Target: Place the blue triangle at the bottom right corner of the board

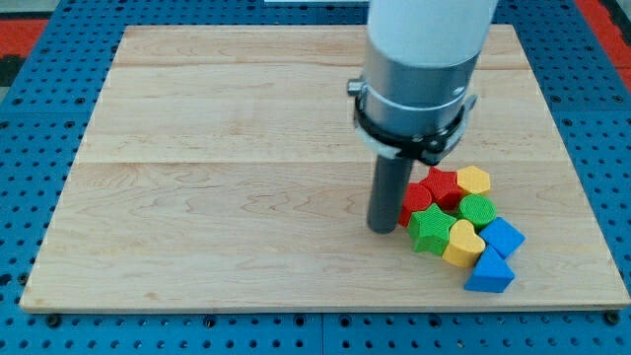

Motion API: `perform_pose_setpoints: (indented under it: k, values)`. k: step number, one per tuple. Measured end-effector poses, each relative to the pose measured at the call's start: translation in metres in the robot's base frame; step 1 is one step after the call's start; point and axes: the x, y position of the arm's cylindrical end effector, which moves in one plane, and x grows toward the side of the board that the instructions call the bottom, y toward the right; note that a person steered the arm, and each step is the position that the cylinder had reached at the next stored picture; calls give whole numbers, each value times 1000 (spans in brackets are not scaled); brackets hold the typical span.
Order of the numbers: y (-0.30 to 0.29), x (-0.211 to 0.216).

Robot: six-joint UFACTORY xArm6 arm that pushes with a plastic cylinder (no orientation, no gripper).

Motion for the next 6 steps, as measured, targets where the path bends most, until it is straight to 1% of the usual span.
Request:
perform_pose_setpoints:
  k: [1,2,3,4,5,6]
  values:
    - [3,53]
    - [119,70]
    - [167,69]
    - [153,69]
    - [165,79]
    - [261,72]
